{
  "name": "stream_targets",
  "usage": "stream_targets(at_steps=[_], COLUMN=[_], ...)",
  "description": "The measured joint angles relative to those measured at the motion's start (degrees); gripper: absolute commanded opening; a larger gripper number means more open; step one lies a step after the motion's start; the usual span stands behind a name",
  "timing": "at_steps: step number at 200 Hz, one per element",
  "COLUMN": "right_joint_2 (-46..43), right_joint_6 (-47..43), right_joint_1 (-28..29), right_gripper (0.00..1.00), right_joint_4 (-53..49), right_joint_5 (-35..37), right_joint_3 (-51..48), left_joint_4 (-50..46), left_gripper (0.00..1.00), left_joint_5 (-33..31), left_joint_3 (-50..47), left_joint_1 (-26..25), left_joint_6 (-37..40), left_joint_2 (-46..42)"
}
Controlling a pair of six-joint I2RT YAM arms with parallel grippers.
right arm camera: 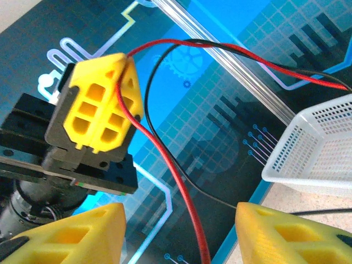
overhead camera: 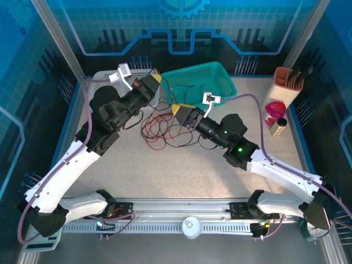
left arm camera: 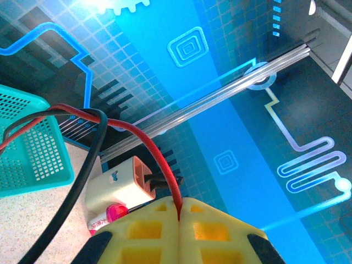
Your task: Untangle the cables
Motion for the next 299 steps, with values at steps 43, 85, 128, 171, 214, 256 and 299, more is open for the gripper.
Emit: stream_targets(at_steps=[43, 85, 128, 171, 214, 256, 299], right_joint_2=[-0.9, -1.5, -2.5, -2.3, 0.7, 2.4, 2.6], right_joint_6=[0.2, -1.4, -4.8, -6.5, -6.8, -8.4, -9.7], right_joint_1=[0.0, -0.2, -3.7, -10.8, -14.7, -15.5, -16.3], right_gripper=[0.22, 0.00, 0.00, 0.00, 0.00, 0.00, 0.00], right_joint_4=[-0.3, -2.4, -9.5, -15.4, -19.4, -24.3, -26.4], right_joint_5=[0.0, 0.0, -1.0, -4.5, -8.6, -11.2, -12.3], right_joint_3=[-0.5, 0.2, 5.5, 14.5, 20.5, 25.0, 29.1], left_joint_4=[0.0, 0.1, 0.1, -1.3, -4.8, -11.3, -14.0], left_gripper=[0.00, 0.00, 0.40, 0.72, 0.81, 0.82, 0.83], left_joint_5=[0.0, 0.0, -0.3, 0.5, 4.2, 6.0, 8.3], left_joint_3=[0.0, -0.2, -2.6, -5.5, -7.1, -9.0, -11.6], left_joint_1=[0.0, 0.0, -0.1, -0.2, -0.2, -0.2, -1.1], left_joint_6=[0.0, 0.0, 1.8, 3.7, 7.7, 14.6, 18.4], left_joint_2=[0.0, 0.0, -0.3, -0.4, -1.3, -3.2, -3.5])
